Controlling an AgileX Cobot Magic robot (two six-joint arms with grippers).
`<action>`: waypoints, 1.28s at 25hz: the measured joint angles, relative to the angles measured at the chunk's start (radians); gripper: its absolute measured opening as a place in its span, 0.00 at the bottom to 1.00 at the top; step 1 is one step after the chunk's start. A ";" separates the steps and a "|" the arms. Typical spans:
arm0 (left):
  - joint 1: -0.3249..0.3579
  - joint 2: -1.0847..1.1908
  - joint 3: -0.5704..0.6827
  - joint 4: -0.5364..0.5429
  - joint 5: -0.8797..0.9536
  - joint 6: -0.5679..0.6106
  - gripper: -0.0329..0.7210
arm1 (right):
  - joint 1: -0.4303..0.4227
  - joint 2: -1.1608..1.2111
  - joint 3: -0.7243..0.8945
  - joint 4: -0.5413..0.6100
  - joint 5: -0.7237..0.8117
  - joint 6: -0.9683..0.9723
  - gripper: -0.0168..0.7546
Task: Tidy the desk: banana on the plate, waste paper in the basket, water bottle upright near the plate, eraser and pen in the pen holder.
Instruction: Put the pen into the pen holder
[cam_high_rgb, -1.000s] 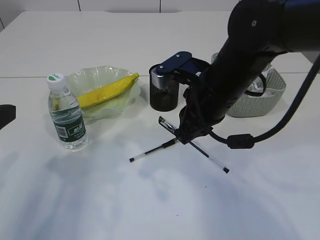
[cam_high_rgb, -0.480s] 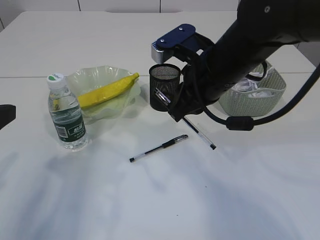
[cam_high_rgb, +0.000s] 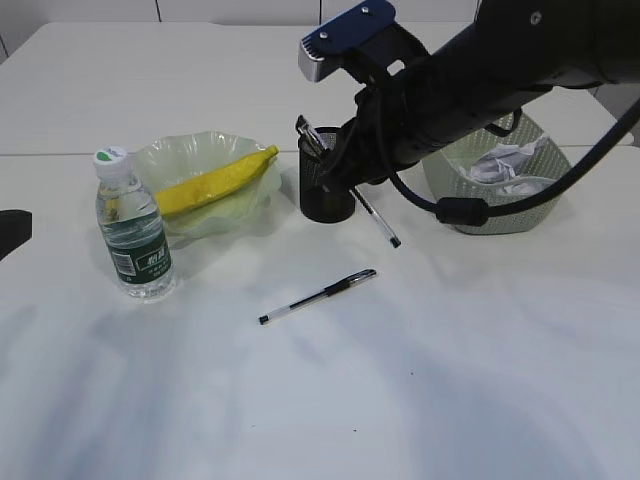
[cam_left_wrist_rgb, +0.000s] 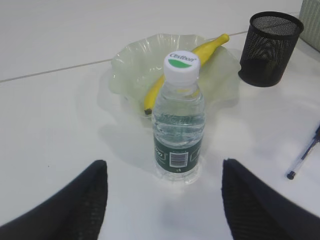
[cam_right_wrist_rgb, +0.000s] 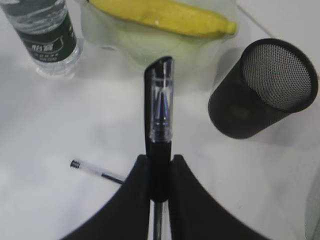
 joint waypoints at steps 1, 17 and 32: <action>0.000 0.000 0.000 0.000 0.000 0.000 0.72 | 0.000 0.000 0.000 0.000 -0.021 0.000 0.08; 0.000 0.000 0.000 0.006 0.000 0.000 0.72 | 0.000 0.000 0.000 0.051 -0.352 0.010 0.08; 0.000 0.000 0.000 0.006 0.000 0.000 0.72 | -0.007 0.024 0.000 0.083 -0.578 0.012 0.08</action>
